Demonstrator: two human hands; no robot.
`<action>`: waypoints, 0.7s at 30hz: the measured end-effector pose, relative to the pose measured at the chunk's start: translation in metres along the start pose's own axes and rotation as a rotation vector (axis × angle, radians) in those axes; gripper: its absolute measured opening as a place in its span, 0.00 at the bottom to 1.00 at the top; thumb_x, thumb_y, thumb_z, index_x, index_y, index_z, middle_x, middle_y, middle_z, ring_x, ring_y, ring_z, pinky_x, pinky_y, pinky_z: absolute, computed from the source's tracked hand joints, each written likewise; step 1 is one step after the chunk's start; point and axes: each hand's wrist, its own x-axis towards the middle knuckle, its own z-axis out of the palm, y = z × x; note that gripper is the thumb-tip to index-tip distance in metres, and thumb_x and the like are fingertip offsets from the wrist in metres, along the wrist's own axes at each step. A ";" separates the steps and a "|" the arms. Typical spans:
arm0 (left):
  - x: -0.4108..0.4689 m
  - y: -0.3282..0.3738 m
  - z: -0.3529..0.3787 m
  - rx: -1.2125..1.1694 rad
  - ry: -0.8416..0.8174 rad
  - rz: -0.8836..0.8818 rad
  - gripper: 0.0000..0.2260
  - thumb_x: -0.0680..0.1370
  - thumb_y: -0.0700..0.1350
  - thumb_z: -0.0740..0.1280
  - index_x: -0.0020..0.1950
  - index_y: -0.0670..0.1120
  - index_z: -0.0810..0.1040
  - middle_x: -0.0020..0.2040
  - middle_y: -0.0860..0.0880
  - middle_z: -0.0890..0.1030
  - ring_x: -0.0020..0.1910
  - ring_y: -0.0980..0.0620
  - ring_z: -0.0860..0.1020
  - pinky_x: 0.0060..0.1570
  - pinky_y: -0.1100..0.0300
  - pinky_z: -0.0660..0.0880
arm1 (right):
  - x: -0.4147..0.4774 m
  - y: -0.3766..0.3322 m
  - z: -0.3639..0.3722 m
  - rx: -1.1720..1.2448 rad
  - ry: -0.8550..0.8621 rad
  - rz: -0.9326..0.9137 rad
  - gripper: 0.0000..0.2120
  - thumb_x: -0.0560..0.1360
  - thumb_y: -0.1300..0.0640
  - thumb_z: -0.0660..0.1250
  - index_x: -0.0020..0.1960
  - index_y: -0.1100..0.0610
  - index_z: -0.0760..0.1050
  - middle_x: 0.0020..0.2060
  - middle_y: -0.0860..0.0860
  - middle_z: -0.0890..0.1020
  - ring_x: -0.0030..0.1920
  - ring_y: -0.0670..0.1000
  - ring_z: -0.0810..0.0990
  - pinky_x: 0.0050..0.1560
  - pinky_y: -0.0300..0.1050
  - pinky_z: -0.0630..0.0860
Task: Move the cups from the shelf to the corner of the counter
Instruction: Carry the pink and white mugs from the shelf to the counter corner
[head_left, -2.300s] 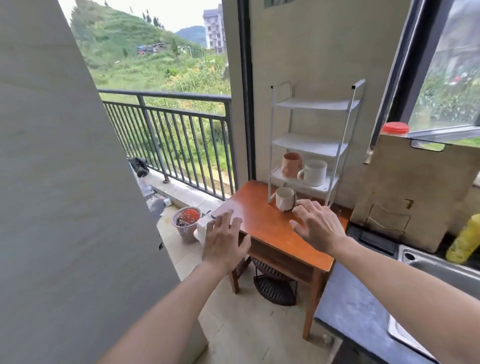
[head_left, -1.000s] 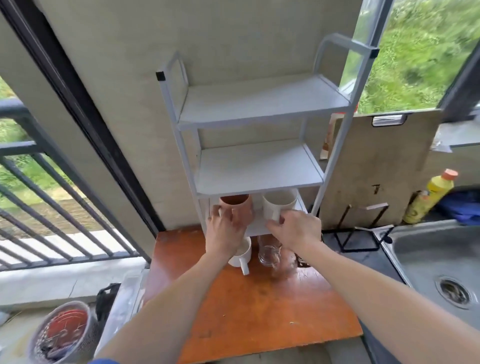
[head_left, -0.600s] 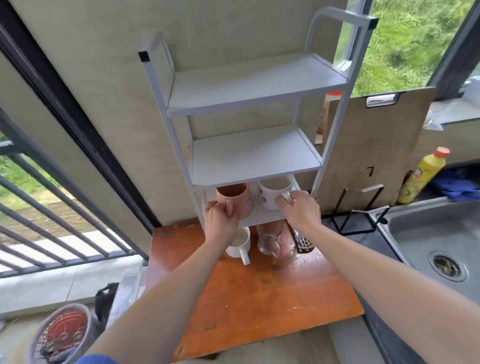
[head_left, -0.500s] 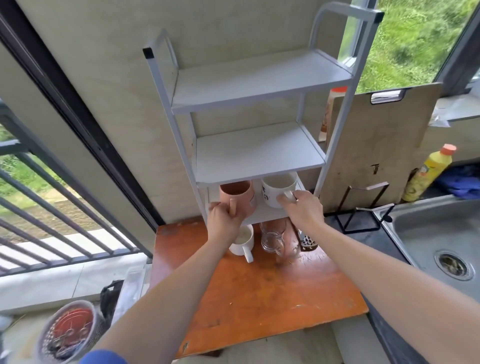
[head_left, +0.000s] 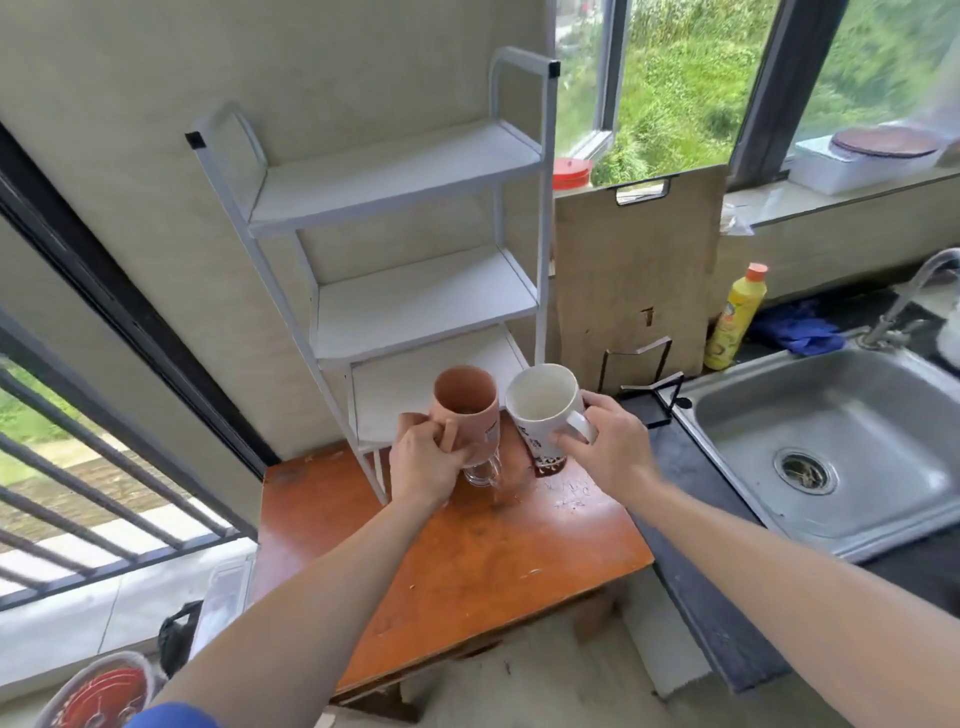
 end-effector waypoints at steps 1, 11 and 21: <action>-0.009 0.009 0.006 0.019 -0.018 0.048 0.13 0.65 0.48 0.76 0.39 0.39 0.80 0.52 0.45 0.74 0.42 0.44 0.77 0.39 0.56 0.69 | -0.010 0.010 -0.011 -0.023 0.014 -0.005 0.15 0.68 0.51 0.73 0.33 0.59 0.72 0.62 0.50 0.78 0.48 0.54 0.79 0.42 0.45 0.71; -0.116 0.129 0.103 -0.026 -0.184 0.382 0.12 0.66 0.45 0.75 0.42 0.37 0.80 0.58 0.45 0.75 0.50 0.45 0.77 0.44 0.59 0.68 | -0.140 0.108 -0.160 -0.153 0.207 0.112 0.17 0.68 0.50 0.74 0.49 0.63 0.79 0.65 0.51 0.75 0.56 0.57 0.79 0.51 0.50 0.74; -0.185 0.284 0.226 -0.151 -0.442 0.657 0.12 0.67 0.47 0.74 0.35 0.39 0.78 0.55 0.48 0.75 0.44 0.47 0.77 0.44 0.56 0.72 | -0.234 0.219 -0.297 -0.293 0.445 0.398 0.14 0.68 0.52 0.72 0.36 0.62 0.75 0.65 0.48 0.75 0.50 0.56 0.81 0.46 0.46 0.72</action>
